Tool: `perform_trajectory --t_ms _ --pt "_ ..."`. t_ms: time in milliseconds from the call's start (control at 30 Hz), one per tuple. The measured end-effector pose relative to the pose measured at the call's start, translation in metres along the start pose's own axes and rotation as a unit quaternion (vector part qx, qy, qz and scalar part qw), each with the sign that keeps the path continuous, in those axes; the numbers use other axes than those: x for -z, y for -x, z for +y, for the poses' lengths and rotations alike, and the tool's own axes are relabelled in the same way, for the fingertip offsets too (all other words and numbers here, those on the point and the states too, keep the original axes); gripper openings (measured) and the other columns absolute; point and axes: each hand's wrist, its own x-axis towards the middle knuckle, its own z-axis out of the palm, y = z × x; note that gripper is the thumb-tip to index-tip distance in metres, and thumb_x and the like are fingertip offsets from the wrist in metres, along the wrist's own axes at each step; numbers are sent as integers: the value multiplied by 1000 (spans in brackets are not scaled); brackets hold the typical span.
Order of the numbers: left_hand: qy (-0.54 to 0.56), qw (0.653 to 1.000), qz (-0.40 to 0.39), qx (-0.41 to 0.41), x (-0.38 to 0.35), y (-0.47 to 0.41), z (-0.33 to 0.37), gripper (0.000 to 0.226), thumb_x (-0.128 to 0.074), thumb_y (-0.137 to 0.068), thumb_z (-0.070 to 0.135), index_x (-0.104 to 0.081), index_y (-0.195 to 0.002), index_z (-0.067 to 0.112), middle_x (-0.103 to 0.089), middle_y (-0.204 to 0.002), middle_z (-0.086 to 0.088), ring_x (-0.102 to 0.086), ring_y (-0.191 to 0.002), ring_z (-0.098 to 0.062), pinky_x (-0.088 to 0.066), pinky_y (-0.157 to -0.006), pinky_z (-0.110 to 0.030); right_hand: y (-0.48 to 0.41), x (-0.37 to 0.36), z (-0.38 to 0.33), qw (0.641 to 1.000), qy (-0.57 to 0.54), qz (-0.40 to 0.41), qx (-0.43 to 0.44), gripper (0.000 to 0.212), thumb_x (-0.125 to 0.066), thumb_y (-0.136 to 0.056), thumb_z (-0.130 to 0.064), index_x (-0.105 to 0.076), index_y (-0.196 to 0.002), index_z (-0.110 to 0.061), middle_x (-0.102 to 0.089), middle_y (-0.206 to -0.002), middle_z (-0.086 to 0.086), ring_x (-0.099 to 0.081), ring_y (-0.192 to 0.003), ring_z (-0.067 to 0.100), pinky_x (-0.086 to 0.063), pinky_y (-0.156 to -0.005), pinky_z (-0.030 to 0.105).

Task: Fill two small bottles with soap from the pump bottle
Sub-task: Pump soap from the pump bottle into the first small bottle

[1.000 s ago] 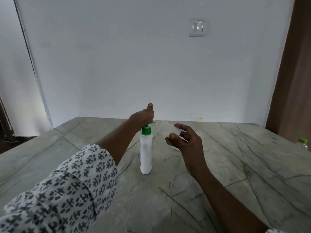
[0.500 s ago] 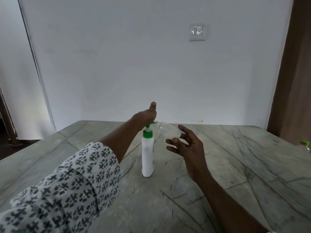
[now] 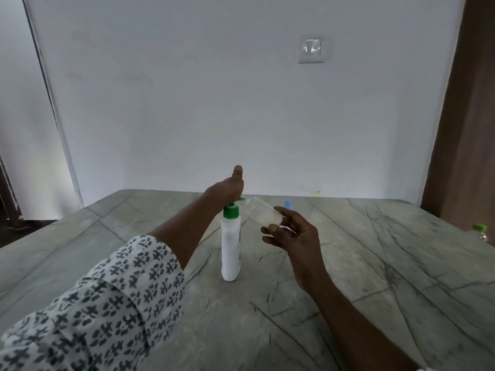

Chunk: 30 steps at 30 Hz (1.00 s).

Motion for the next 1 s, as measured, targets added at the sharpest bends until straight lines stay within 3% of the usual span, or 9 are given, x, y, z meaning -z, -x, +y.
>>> perform_trajectory --t_ms 100,267,633,1000 --pt "8 1000 -2 -3 3 1 2 88 -7 -92 70 -22 -151 7 -22 -157 -20 -23 -144 -34 -17 -119 -46 -1 -2 -3 1000 -26 12 1 46 -69 -86 -2 -56 -129 -14 -70 -106 16 -74 -88 29 -61 -73 34" --pt "7 1000 -12 -9 6 4 11 88 -4 -91 70 -21 -152 8 -22 -157 -19 -23 -144 -35 -20 -119 -47 -2 -2 -9 996 -79 28 10 33 -65 -88 2 -61 -117 -12 -71 -104 19 -73 -89 37 -61 -74 35" --pt "-6 1000 11 1 -4 -3 1 83 -4 -95 65 -24 -151 6 -24 -155 -21 -22 -144 -34 -15 -120 -47 -2 1 -4 999 -47 27 -5 35 -67 -86 0 -61 -119 -11 -70 -109 16 -74 -86 30 -61 -79 39" --pt "-23 1000 -1 -2 7 3 11 91 -8 -90 73 -26 -150 7 -26 -155 -21 -29 -141 -38 -25 -116 -48 -2 -2 -6 996 -82 23 -1 44 -70 -84 -1 -60 -125 -14 -72 -105 16 -74 -87 35 -61 -77 36"
